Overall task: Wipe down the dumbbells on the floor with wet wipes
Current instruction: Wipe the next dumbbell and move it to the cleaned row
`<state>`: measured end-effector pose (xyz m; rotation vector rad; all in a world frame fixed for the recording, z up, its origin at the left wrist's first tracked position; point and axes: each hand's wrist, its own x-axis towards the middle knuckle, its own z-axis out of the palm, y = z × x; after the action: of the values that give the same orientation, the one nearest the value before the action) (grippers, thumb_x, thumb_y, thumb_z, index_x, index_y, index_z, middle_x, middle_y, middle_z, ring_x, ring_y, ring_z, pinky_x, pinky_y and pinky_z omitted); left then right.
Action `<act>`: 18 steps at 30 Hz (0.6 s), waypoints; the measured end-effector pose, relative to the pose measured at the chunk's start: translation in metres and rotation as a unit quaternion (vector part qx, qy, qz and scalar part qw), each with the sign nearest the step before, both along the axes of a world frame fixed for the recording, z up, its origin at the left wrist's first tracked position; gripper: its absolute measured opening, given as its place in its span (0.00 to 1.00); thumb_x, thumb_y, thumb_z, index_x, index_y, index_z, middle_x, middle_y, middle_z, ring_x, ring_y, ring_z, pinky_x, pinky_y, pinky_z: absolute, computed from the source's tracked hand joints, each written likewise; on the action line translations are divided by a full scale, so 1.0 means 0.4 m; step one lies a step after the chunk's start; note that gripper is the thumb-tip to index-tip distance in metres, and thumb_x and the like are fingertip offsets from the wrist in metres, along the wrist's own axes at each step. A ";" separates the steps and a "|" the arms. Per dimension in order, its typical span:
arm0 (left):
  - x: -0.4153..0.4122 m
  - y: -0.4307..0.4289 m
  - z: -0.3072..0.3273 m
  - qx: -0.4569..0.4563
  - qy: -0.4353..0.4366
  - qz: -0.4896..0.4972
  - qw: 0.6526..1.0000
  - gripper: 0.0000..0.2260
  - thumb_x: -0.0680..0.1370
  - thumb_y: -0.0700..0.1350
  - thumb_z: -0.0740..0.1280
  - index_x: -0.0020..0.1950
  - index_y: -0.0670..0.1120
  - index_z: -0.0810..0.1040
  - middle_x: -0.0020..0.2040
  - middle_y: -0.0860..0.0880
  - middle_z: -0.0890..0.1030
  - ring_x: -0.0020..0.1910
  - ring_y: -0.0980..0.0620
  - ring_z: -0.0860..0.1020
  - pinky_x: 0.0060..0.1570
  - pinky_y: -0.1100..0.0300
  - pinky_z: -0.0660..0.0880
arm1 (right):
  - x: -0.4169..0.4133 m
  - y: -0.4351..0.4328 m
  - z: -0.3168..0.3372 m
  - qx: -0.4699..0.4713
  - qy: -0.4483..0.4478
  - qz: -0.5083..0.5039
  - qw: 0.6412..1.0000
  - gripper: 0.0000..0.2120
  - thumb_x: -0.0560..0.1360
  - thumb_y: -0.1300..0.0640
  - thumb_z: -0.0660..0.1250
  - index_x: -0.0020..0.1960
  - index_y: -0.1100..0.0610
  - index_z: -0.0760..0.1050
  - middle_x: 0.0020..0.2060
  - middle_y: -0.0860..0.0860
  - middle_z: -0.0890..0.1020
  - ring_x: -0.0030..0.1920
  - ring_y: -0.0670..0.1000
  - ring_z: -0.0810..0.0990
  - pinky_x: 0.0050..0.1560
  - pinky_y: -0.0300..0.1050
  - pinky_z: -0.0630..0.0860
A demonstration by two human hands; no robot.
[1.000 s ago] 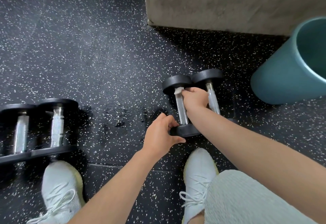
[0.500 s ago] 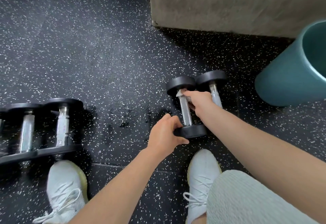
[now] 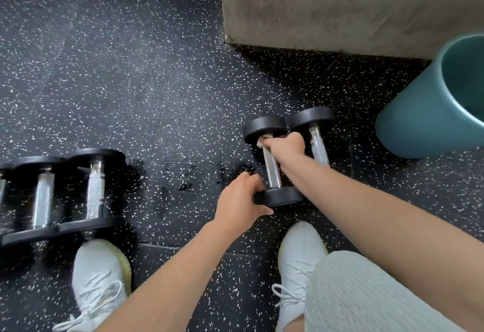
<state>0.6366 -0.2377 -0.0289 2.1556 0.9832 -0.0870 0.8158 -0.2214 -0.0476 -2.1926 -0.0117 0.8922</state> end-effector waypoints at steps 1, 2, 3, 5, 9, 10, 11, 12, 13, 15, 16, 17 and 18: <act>0.002 0.001 0.000 0.001 -0.002 -0.002 1.000 0.23 0.64 0.55 0.85 0.48 0.52 0.76 0.46 0.56 0.74 0.44 0.52 0.76 0.44 0.52 0.75 | 0.021 -0.006 0.003 0.026 0.045 0.000 0.999 0.25 0.66 0.53 0.83 0.55 0.62 0.76 0.46 0.54 0.83 0.47 0.55 0.83 0.46 0.47 0.78; 0.002 -0.001 -0.004 0.000 -0.004 -0.002 1.000 0.23 0.64 0.55 0.85 0.48 0.52 0.76 0.46 0.56 0.74 0.44 0.52 0.76 0.43 0.53 0.75 | 0.040 -0.013 0.001 0.051 0.091 0.003 0.995 0.24 0.67 0.56 0.82 0.56 0.64 0.76 0.45 0.55 0.84 0.47 0.55 0.84 0.45 0.47 0.79; 0.003 -0.002 -0.005 -0.002 -0.007 -0.001 1.000 0.22 0.65 0.55 0.85 0.48 0.52 0.76 0.46 0.56 0.74 0.44 0.52 0.76 0.43 0.54 0.75 | 0.058 -0.017 0.004 0.071 0.135 0.009 0.988 0.21 0.70 0.58 0.81 0.57 0.65 0.77 0.44 0.55 0.84 0.48 0.55 0.85 0.44 0.46 0.80; 0.005 -0.004 -0.002 -0.006 -0.011 0.002 1.000 0.22 0.65 0.54 0.85 0.49 0.52 0.76 0.46 0.56 0.74 0.44 0.53 0.76 0.44 0.55 0.74 | 0.081 -0.027 0.005 0.092 0.232 0.030 0.968 0.16 0.75 0.59 0.75 0.59 0.65 0.79 0.46 0.57 0.87 0.52 0.56 0.86 0.46 0.49 0.80; 0.004 -0.005 0.001 -0.005 -0.014 0.004 1.000 0.21 0.65 0.53 0.85 0.48 0.51 0.76 0.46 0.56 0.74 0.44 0.53 0.75 0.45 0.54 0.75 | 0.094 -0.036 -0.003 0.102 0.329 0.042 0.938 0.16 0.79 0.57 0.70 0.65 0.60 0.77 0.55 0.57 0.86 0.57 0.53 0.85 0.55 0.54 0.79; 0.001 -0.005 0.000 -0.003 -0.012 0.004 1.000 0.22 0.65 0.53 0.85 0.48 0.51 0.76 0.46 0.56 0.74 0.44 0.52 0.76 0.45 0.54 0.75 | 0.090 -0.028 0.001 0.094 0.325 0.041 0.940 0.15 0.79 0.58 0.71 0.64 0.61 0.78 0.55 0.57 0.86 0.56 0.53 0.85 0.52 0.53 0.79; -0.002 -0.005 -0.001 -0.001 -0.010 0.003 1.000 0.22 0.65 0.53 0.85 0.49 0.51 0.76 0.46 0.56 0.74 0.45 0.52 0.76 0.45 0.53 0.75 | 0.081 -0.014 0.004 0.076 0.303 0.033 0.949 0.15 0.77 0.60 0.72 0.62 0.62 0.78 0.54 0.57 0.86 0.54 0.53 0.85 0.48 0.52 0.79; -0.006 -0.004 -0.001 0.002 -0.006 0.001 1.000 0.22 0.65 0.53 0.85 0.49 0.51 0.76 0.47 0.56 0.75 0.45 0.52 0.76 0.46 0.52 0.76 | 0.069 0.001 0.009 0.057 0.270 0.016 0.961 0.15 0.75 0.61 0.75 0.59 0.63 0.79 0.53 0.58 0.86 0.52 0.54 0.85 0.46 0.51 0.79; -0.010 -0.001 -0.001 0.005 -0.002 -0.001 1.000 0.22 0.65 0.53 0.85 0.50 0.51 0.77 0.47 0.56 0.75 0.46 0.52 0.77 0.46 0.52 0.76 | 0.053 0.017 0.010 0.032 0.219 -0.009 0.975 0.17 0.71 0.61 0.79 0.57 0.64 0.79 0.50 0.58 0.86 0.49 0.56 0.84 0.47 0.52 0.80; -0.019 0.004 -0.002 0.004 0.004 0.000 1.000 0.22 0.66 0.53 0.85 0.51 0.51 0.77 0.48 0.55 0.76 0.46 0.52 0.77 0.47 0.52 0.76 | 0.008 0.045 0.010 -0.016 0.098 -0.050 0.994 0.24 0.65 0.59 0.82 0.55 0.65 0.76 0.48 0.56 0.84 0.48 0.57 0.83 0.51 0.49 0.80; -0.024 0.007 -0.002 0.003 0.006 0.003 1.000 0.22 0.66 0.53 0.85 0.51 0.51 0.77 0.48 0.55 0.76 0.47 0.51 0.78 0.47 0.52 0.76 | -0.021 0.056 0.011 -0.037 0.038 -0.058 0.997 0.24 0.67 0.58 0.81 0.56 0.65 0.74 0.49 0.56 0.84 0.49 0.58 0.82 0.51 0.48 0.79; -0.029 0.010 -0.002 0.004 0.007 0.006 1.000 0.22 0.65 0.52 0.85 0.51 0.51 0.77 0.48 0.55 0.76 0.46 0.51 0.78 0.47 0.52 0.76 | -0.051 0.063 0.010 -0.055 -0.019 -0.062 0.996 0.23 0.70 0.58 0.78 0.59 0.64 0.73 0.53 0.57 0.84 0.52 0.60 0.83 0.52 0.49 0.79; -0.032 0.010 -0.002 0.004 0.008 0.008 1.000 0.22 0.65 0.52 0.85 0.51 0.51 0.77 0.48 0.55 0.75 0.46 0.51 0.77 0.46 0.52 0.75 | -0.079 0.066 0.010 -0.067 -0.060 -0.061 0.994 0.23 0.72 0.58 0.76 0.62 0.63 0.72 0.57 0.59 0.83 0.56 0.62 0.82 0.54 0.51 0.79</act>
<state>0.6238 -0.2335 -0.0296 2.1572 1.0105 -0.0934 0.7843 -0.1948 -0.0436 -2.3418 0.1272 0.7099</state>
